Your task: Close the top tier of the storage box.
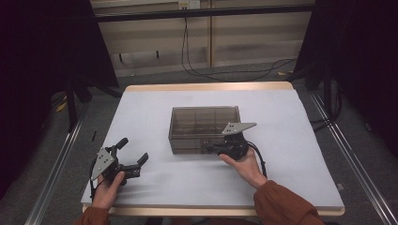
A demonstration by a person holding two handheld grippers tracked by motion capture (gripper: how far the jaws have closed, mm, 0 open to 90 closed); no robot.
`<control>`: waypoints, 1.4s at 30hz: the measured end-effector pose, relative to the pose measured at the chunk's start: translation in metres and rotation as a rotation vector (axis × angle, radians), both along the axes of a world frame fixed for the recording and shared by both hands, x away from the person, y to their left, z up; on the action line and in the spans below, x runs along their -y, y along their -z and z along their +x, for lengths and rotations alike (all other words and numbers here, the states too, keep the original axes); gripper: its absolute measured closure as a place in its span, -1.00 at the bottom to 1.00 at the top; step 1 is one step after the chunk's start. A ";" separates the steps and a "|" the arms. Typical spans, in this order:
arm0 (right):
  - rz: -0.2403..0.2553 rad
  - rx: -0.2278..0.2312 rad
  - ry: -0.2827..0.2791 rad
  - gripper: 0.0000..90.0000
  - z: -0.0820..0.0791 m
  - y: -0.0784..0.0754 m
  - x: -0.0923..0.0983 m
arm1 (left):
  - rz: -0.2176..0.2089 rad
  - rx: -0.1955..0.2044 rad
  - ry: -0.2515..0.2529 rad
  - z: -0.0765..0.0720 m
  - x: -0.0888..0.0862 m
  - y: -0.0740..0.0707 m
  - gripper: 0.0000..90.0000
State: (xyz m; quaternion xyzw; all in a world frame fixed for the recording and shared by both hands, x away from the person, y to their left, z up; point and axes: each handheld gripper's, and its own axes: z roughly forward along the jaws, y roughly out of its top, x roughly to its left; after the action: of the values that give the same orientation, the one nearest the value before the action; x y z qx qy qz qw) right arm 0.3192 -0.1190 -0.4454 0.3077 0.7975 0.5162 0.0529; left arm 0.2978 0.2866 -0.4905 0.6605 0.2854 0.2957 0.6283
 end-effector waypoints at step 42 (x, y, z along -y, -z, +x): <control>0.011 0.000 -0.008 0.52 -0.012 -0.006 0.017 | -0.001 0.001 -0.002 0.000 0.000 0.000 -0.98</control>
State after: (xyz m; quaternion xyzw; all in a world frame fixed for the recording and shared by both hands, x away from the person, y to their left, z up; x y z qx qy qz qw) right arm 0.3067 -0.1360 -0.4394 0.3050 0.7959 0.5206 0.0490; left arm 0.2980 0.2865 -0.4905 0.6598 0.2859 0.2963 0.6286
